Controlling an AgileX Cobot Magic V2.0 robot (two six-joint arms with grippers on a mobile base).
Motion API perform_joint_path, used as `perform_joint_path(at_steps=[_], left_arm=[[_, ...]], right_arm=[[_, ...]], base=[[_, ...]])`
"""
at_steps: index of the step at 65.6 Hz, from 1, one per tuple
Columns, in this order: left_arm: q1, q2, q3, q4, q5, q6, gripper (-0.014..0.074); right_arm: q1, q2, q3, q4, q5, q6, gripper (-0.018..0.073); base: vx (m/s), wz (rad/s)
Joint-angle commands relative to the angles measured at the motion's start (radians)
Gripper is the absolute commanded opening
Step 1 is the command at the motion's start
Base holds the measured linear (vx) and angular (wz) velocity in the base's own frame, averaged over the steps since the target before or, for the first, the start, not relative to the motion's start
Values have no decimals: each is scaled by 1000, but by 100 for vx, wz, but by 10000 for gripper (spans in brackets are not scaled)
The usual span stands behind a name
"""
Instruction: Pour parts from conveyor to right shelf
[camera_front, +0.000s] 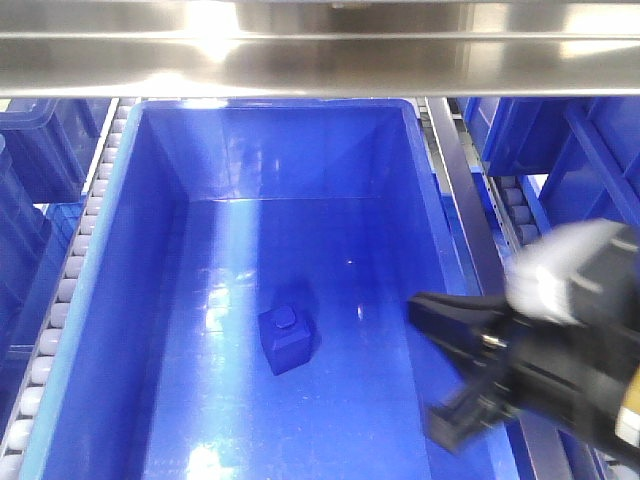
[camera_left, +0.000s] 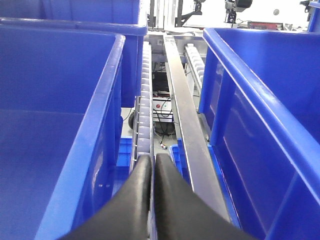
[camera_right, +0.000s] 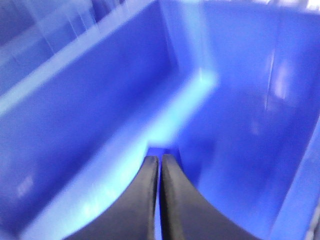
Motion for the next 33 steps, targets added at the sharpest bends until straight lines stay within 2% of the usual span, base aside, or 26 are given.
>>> perform_joint_path(at_steps=[1, 33], left_arm=[[-5, -11, -20, 0, -77, -4, -6], [-5, -11, -20, 0, -77, -4, -6]], right_arm=[[-4, -56, -1, 6, -94, -20, -4], [-4, -163, 74, -2, -88, -20, -4]], base=[[0, 0], [0, 0]])
